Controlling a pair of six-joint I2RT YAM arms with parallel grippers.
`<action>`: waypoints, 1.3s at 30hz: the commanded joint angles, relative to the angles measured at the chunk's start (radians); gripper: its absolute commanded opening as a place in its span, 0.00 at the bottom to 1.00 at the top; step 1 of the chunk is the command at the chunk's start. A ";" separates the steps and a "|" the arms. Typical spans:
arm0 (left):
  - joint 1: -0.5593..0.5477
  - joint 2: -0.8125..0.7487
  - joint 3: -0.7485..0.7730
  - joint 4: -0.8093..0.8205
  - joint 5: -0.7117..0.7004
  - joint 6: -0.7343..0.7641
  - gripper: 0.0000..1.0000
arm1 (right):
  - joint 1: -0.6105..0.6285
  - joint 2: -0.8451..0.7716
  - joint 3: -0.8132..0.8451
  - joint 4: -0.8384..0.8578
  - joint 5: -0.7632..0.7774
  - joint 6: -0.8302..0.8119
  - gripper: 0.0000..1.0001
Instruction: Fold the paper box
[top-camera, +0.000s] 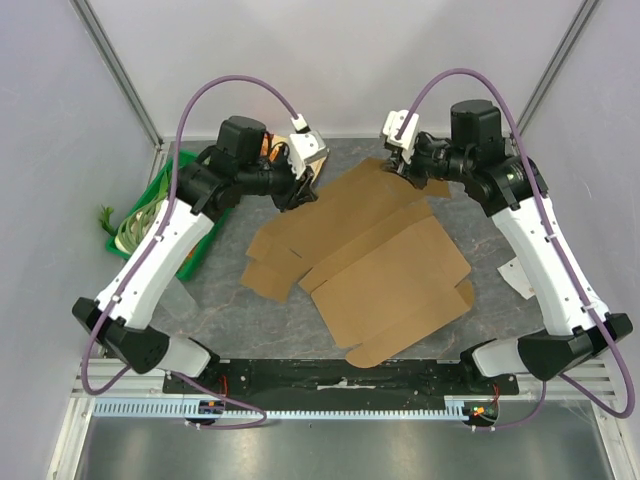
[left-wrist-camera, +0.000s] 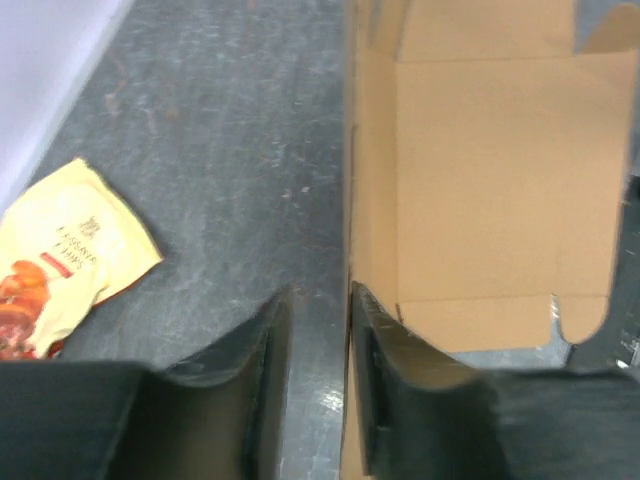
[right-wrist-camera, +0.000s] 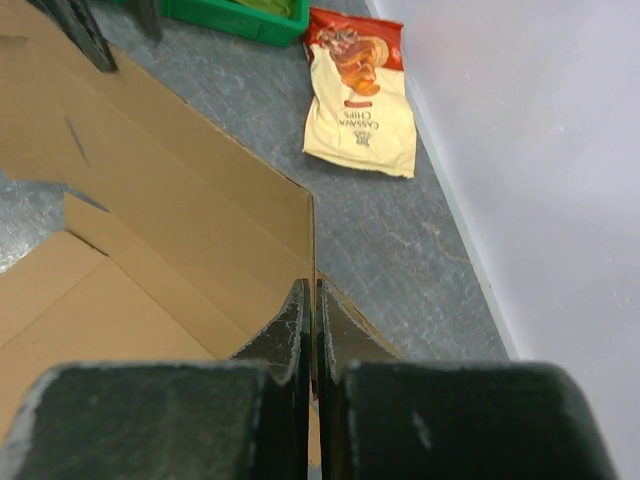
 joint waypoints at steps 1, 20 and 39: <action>0.000 -0.171 -0.135 0.287 -0.285 -0.214 0.50 | -0.031 -0.072 -0.067 0.096 0.047 0.037 0.00; 0.025 -0.631 -0.768 0.557 -0.594 -0.592 0.63 | -0.115 -0.121 -0.133 0.187 -0.021 0.114 0.00; 0.025 -0.490 -0.631 0.541 -0.349 -0.392 0.02 | -0.089 -0.170 -0.200 0.304 0.106 0.197 0.94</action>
